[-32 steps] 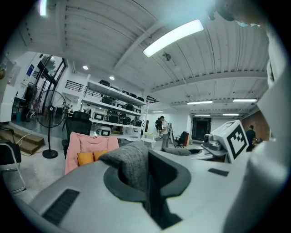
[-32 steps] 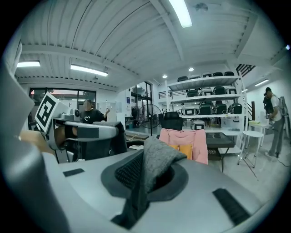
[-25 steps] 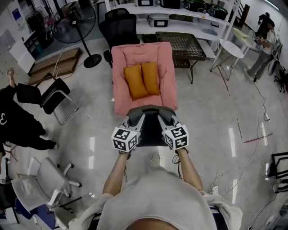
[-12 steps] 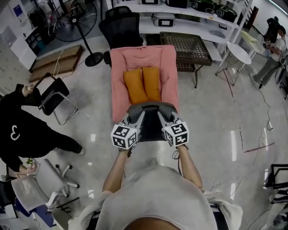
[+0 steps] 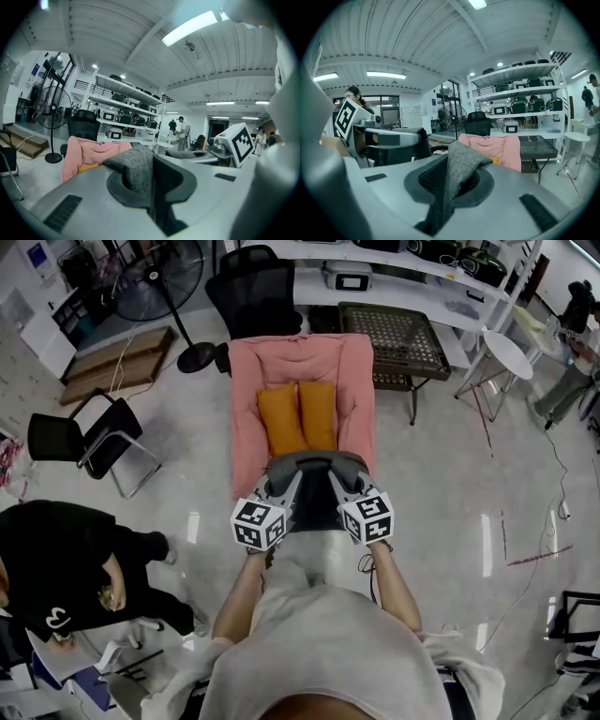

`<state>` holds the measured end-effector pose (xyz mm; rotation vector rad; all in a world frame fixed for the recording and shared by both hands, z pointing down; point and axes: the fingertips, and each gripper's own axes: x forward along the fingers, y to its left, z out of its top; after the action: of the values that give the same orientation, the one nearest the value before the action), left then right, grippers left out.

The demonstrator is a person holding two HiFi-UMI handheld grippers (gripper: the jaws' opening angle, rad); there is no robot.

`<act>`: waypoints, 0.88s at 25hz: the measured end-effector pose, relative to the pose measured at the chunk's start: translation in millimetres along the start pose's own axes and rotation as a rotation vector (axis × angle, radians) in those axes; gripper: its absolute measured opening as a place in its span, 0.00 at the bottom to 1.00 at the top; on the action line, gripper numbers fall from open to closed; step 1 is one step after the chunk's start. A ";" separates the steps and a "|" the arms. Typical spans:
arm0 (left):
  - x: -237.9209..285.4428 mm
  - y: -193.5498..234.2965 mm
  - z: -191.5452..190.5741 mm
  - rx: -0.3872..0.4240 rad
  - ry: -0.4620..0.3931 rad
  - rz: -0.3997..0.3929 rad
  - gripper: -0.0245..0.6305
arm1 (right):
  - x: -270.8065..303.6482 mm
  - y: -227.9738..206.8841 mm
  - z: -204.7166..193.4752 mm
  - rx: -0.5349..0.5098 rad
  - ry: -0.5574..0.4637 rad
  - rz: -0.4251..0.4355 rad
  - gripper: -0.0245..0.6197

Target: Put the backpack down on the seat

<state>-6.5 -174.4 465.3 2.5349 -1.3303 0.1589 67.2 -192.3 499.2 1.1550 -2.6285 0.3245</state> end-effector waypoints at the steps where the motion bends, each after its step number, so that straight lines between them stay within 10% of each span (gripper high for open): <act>1: 3.8 3.6 0.3 -0.003 0.003 0.000 0.09 | 4.0 -2.6 0.3 0.001 0.004 0.001 0.08; 22: 79.1 136.1 9.9 -0.070 0.047 -0.078 0.09 | 138.9 -38.3 18.4 0.038 0.074 -0.067 0.08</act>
<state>-73.3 -313.2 499.2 2.5037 -1.1966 0.1524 2.3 -318.7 529.5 1.2153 -2.5241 0.3974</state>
